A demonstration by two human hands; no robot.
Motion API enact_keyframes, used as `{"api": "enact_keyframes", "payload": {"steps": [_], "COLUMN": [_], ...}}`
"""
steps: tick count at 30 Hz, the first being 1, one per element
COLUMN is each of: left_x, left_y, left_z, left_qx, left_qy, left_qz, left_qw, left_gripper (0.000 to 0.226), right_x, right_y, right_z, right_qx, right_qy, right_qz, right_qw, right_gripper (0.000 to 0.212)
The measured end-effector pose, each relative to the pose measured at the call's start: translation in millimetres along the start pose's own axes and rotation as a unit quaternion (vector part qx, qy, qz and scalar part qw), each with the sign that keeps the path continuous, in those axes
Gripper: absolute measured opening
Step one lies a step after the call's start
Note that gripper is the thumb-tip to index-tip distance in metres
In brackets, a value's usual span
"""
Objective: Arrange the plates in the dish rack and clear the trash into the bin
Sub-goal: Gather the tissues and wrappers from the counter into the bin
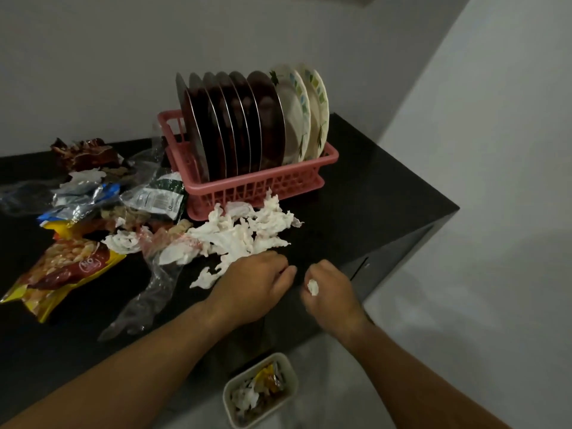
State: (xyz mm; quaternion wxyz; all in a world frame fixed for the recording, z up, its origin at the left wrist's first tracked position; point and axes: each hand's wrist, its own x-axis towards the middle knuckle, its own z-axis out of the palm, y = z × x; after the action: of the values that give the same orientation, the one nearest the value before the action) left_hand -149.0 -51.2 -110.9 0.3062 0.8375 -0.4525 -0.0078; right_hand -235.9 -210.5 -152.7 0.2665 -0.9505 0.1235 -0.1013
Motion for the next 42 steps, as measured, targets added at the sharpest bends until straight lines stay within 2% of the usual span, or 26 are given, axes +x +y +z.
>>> {"api": "enact_keyframes", "payload": {"steps": [4, 10, 15, 20, 25, 31, 34, 36, 38, 40, 42], "left_x": [-35.7, -87.2, -122.5, -148.6, -198.7, -260.9, -282.9, -286.5, -284.6, -278.1, -266.5], "left_y": [13.6, 10.1, -13.5, -69.7, -140.9, -234.1, -266.0, -278.6, -283.9, -282.3, -278.6], "left_z": [23.9, 78.3, 131.1, 201.7, 300.5, 391.8, 418.8, 434.0, 445.5, 452.5, 459.0], "left_qx": [0.049, 0.107, 0.110, 0.064, 0.044, 0.014, 0.009, 0.006, 0.000, -0.015, -0.010], "left_qy": [-0.059, -0.140, -0.189, -0.174, -0.159, -0.149, -0.130, -0.108, -0.091, -0.097, -0.136], "left_qz": [-0.001, -0.059, -0.092, -0.180, -0.211, -0.277, -0.292, -0.302, -0.316, -0.314, -0.294], "left_qw": [0.997, 0.983, 0.971, 0.966, 0.963, 0.949, 0.948, 0.947, 0.944, 0.944, 0.946], "left_gripper": [0.029, 0.032, 0.029, 0.019, 0.017, 0.020, 0.024, 0.022, 0.020, 0.019, 0.018], "right_x": [-29.6, -74.3, -107.7, -109.7, -108.0, -105.4, -109.4, -109.1, -107.6, -105.8, -103.2], "right_y": [15.1, 47.9, 79.8, 128.9, 183.7, 226.1, 246.3, 261.9, 273.6, 280.5, 285.6], "right_z": [5.5, 28.6, 65.2, 146.0, 286.9, 460.7, 521.3, 548.0, 561.9, 559.6, 542.4], "right_qx": [0.001, -0.039, -0.082, -0.076, -0.072, -0.048, -0.066, -0.103, -0.110, -0.090, -0.057], "right_qy": [-0.040, -0.114, -0.192, -0.202, -0.229, -0.303, -0.388, -0.456, -0.490, -0.490, -0.448], "right_qz": [-0.019, -0.058, -0.102, -0.098, -0.114, -0.117, -0.095, -0.054, 0.008, 0.040, 0.021], "right_qw": [0.999, 0.991, 0.973, 0.971, 0.964, 0.945, 0.915, 0.882, 0.865, 0.866, 0.892], "right_gripper": [0.013, 0.008, 0.014, 0.020, 0.026, 0.030, 0.045, 0.058, 0.068, 0.070, 0.056]}}
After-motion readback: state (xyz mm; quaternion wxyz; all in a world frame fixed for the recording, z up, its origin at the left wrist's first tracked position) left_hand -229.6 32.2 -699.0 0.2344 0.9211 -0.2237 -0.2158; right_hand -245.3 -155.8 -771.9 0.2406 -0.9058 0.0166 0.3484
